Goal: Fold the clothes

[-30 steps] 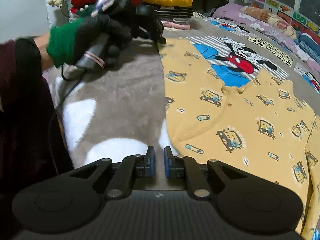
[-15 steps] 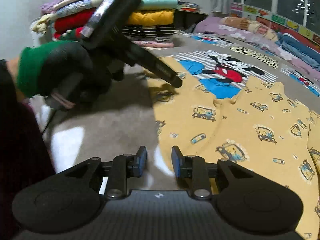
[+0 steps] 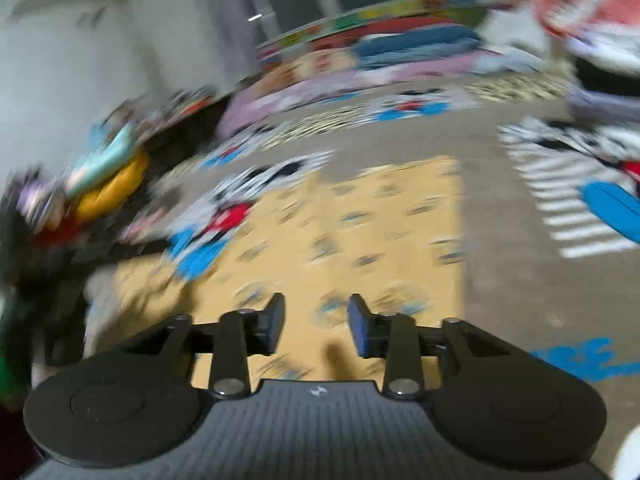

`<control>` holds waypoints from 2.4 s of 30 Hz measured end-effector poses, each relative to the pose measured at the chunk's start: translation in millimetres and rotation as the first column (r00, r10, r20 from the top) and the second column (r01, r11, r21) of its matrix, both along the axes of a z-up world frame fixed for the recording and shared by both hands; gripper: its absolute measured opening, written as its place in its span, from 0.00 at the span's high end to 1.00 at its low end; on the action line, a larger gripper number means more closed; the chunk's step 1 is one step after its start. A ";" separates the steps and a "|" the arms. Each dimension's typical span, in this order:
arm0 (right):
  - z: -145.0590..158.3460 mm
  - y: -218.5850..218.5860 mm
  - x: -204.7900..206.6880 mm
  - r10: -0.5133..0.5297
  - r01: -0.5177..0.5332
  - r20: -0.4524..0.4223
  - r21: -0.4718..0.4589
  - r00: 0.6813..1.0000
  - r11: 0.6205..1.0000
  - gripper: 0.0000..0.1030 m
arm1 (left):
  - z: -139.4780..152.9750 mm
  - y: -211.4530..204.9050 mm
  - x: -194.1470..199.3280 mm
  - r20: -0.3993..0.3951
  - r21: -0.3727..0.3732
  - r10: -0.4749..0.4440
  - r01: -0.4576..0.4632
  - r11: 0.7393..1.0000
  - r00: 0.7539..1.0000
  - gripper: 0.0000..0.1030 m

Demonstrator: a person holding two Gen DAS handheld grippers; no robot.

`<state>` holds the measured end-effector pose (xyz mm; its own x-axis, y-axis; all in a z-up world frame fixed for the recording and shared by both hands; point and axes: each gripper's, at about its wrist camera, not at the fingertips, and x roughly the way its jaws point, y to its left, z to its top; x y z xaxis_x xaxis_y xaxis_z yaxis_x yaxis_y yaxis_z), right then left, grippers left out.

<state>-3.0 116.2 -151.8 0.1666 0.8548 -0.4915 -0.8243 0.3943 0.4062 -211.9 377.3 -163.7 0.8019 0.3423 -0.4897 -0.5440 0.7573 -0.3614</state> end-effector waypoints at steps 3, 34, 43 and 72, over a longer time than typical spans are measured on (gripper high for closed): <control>-8.0 5.2 40.2 -0.074 0.073 -0.039 -0.014 0.996 0.997 0.59 | -3.4 -19.8 21.0 -0.024 -0.005 -0.042 0.042 0.999 0.999 0.48; -19.1 153.3 137.2 0.033 0.016 0.254 -0.186 0.967 0.982 0.85 | -31.5 -47.3 56.9 -0.080 0.023 -0.151 0.153 0.988 0.985 0.46; -26.2 162.9 146.0 -0.001 0.057 0.245 -0.222 0.970 0.973 0.82 | -29.6 -47.9 56.4 -0.076 0.019 -0.163 0.164 0.986 0.984 0.46; 22.9 3.7 170.7 -0.416 0.405 0.127 0.102 0.901 0.909 0.97 | -26.1 -80.6 60.8 -0.103 0.125 -0.260 0.271 0.954 0.960 0.45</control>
<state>167.7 119.9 -128.9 0.5740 0.7272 -0.3764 -0.6468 0.6846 0.3361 -151.1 296.7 -189.7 0.8309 0.1907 -0.5228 -0.3405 0.9173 -0.2064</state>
